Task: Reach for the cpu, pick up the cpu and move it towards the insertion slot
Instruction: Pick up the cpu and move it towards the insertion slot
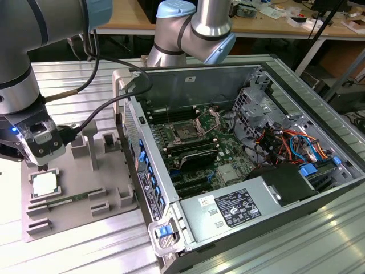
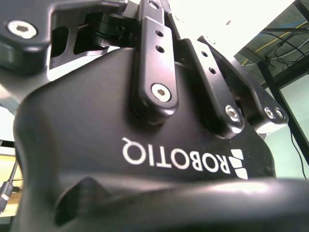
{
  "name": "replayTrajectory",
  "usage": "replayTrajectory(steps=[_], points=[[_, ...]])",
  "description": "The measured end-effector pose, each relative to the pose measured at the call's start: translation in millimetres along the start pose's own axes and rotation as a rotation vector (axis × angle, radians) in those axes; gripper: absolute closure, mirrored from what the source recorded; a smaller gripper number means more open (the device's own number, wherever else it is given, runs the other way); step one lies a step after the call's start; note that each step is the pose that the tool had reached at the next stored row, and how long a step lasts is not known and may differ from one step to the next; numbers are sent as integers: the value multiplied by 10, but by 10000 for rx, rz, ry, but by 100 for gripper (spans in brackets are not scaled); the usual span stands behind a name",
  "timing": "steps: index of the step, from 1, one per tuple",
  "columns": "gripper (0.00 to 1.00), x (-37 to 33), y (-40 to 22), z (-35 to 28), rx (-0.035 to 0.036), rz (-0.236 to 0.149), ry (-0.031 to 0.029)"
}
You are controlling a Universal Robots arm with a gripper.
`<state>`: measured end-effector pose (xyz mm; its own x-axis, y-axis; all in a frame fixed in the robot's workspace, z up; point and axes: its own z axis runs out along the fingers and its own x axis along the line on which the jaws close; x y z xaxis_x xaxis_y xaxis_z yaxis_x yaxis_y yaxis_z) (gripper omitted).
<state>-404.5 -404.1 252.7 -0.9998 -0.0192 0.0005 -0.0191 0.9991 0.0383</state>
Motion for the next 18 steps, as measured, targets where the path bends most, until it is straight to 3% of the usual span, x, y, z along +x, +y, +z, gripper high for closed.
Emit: replayTrajectory(steps=[7, 18], points=[[89, 1, -35, 16, 0, 1, -1], [89, 1, -41, 63, 1, 0, 0]])
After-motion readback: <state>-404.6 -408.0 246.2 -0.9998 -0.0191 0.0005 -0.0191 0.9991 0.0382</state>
